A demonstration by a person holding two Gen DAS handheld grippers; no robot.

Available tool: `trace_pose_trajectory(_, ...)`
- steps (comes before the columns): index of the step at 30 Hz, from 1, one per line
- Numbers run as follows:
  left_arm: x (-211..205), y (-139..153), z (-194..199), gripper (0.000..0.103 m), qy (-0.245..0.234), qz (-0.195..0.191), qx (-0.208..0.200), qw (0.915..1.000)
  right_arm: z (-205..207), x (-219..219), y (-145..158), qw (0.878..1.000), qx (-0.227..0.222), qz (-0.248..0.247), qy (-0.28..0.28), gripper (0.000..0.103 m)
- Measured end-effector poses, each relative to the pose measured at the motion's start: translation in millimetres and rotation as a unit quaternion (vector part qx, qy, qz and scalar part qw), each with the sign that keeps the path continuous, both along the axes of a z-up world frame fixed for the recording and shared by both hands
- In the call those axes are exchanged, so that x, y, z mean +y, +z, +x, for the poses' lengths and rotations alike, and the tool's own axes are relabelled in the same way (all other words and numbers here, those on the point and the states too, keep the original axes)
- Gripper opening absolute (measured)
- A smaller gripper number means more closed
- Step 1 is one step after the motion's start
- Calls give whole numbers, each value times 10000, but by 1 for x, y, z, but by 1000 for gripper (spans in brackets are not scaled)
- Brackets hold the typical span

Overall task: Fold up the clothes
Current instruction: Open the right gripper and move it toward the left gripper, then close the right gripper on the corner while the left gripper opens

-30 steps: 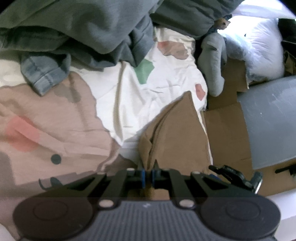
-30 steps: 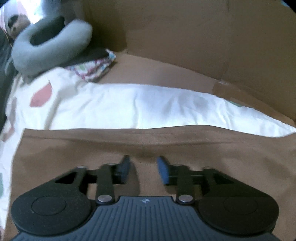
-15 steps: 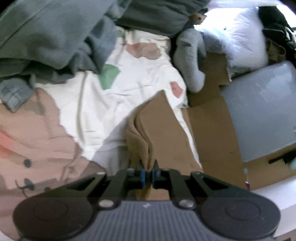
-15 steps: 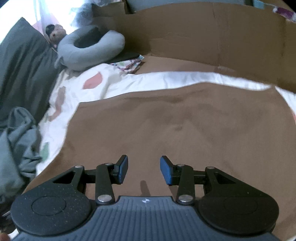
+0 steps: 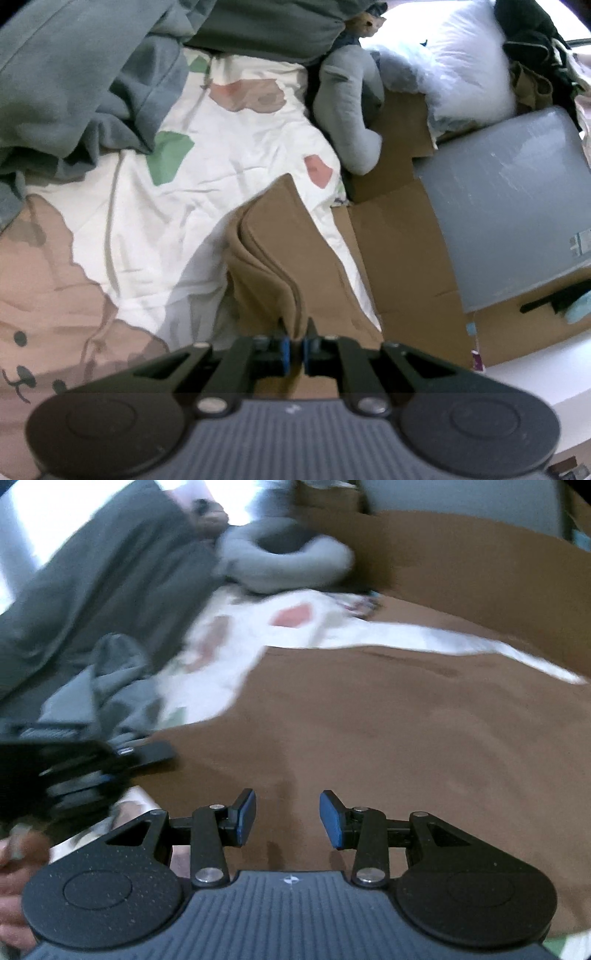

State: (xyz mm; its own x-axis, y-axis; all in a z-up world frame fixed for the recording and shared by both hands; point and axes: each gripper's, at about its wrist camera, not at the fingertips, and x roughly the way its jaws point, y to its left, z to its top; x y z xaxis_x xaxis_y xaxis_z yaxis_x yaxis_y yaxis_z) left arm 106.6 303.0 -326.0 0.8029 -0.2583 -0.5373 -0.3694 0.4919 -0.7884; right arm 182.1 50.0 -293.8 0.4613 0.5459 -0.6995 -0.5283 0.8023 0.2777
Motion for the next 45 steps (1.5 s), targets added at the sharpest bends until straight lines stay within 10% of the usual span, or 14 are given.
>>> trace_pose_trajectory(11,7,0,3,7,-29,-291,-135,9995,-17,45,13,9940,-452,-144,984,47)
trace_pose_trajectory(36,22,-4,2,7,-114,-838,-350,9958,-15,100,8,9866,-961,-643,1155,56)
trace_pose_trajectory(45,25,0,-4,7,-122,-925,-445,9946,-18,107,0,9799,-1186,-957,1284,25)
